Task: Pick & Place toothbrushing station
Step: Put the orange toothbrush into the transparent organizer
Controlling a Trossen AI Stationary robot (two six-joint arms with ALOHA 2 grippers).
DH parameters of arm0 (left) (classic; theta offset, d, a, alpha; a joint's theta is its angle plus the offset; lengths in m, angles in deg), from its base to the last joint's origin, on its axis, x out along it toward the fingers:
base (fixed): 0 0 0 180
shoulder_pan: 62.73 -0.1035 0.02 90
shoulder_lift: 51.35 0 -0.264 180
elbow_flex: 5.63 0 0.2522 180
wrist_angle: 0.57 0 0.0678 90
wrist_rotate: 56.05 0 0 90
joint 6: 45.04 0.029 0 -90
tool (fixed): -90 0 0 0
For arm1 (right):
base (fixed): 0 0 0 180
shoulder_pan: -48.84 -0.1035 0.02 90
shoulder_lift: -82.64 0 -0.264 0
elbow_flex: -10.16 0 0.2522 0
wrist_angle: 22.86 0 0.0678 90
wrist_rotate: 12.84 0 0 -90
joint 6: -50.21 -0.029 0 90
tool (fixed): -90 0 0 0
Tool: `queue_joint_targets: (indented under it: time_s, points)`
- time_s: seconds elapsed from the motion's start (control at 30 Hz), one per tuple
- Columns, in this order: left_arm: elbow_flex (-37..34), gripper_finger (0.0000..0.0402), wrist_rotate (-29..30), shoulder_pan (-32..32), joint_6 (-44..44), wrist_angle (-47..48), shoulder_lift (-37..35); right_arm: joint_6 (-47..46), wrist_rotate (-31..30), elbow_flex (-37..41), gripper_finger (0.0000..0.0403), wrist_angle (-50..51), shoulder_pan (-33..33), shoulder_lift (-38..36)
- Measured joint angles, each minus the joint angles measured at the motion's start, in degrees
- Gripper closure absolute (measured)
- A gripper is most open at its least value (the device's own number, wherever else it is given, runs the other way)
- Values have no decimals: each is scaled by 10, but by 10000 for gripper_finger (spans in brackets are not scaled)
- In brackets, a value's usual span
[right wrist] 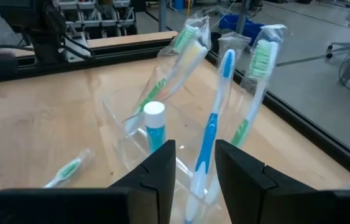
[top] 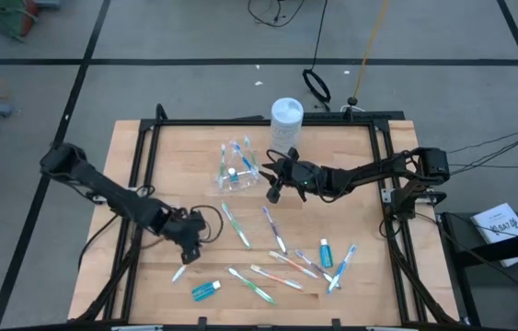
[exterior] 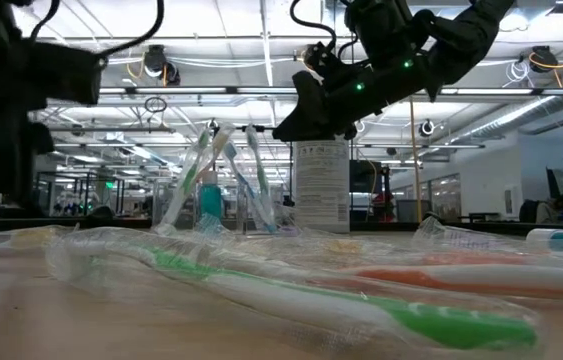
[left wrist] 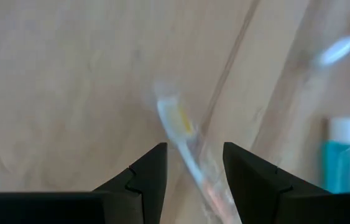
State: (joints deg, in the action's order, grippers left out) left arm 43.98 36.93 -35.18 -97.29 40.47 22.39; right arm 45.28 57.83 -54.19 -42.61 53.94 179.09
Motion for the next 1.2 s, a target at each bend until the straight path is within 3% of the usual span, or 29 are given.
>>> queue_joint_targets:
  time_s: [0.23,0.5,0.6,0.8,1.03,1.2]
  points:
    - [0,241,-14,9,-53,-1,62,0,0,0,297,0,0,0]
    - [1,247,-10,-5,-17,-9,86,19,0,0,298,0,0,0]
    - [1,280,-6,-5,-13,-6,87,31,0,0,300,0,0,0]
    - [0,385,14,-5,-1,3,87,47,0,0,302,0,0,0]
    - [2,394,195,5,145,-13,78,67,0,0,303,-2,0,0]
    - [18,393,399,-2,208,-20,33,67,0,0,303,-5,0,0]
